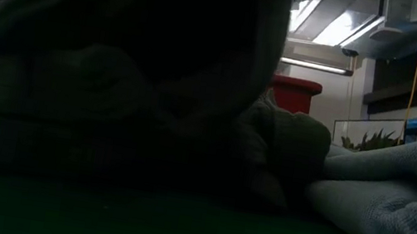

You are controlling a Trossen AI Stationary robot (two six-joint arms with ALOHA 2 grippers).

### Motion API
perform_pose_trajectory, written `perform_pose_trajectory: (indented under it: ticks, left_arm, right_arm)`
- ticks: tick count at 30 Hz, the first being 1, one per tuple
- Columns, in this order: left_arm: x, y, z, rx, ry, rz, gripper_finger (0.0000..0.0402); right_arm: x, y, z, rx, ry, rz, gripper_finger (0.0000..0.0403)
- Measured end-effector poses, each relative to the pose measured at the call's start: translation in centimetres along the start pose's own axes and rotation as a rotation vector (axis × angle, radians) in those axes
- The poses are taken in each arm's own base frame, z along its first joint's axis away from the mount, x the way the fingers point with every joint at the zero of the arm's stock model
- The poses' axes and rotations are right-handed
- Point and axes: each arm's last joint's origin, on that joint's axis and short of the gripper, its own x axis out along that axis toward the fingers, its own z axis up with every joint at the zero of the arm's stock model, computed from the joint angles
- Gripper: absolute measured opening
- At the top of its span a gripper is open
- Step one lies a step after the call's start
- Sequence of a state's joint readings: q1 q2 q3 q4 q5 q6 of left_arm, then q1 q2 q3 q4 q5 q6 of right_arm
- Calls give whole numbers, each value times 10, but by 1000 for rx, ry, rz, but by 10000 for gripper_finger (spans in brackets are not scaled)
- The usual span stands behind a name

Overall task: Fold Laundry from Bin
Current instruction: Fold the green shirt

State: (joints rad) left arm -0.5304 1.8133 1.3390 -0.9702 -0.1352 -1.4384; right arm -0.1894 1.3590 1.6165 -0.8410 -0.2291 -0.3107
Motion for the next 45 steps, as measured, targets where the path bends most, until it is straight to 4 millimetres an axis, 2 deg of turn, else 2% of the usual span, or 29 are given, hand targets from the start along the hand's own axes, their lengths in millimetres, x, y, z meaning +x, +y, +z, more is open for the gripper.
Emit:
perform_pose_trajectory:
  ticks: [5,10,12,17,21,28,33,40,45]
  left_arm:
    - [2,-2,0,40,-11,-29,98]
    - [1,-13,2,123,-36,-142,26]
    - [0,-16,2,146,-44,-168,8]
    - [-16,-14,8,174,-66,-235,2]
    - [-42,-10,20,186,-131,-313,1]
    - [-100,-6,63,220,-376,-501,1]
    - [-130,-8,100,296,-575,-622,0]
    - [-144,6,146,331,-742,-589,0]
    - [-149,17,171,309,-824,-580,0]
  right_arm:
    - [0,0,0,0,0,0,221]
    - [0,0,0,0,0,0,221]
    - [0,0,0,0,0,0,221]
    - [0,0,0,0,0,0,221]
    - [0,0,0,0,0,0,221]
    - [0,1,0,1,-8,30,221]
    - [0,3,1,5,-30,102,221]
    - [0,5,-2,134,-6,152,221]
    - [3,6,-6,197,20,155,221]
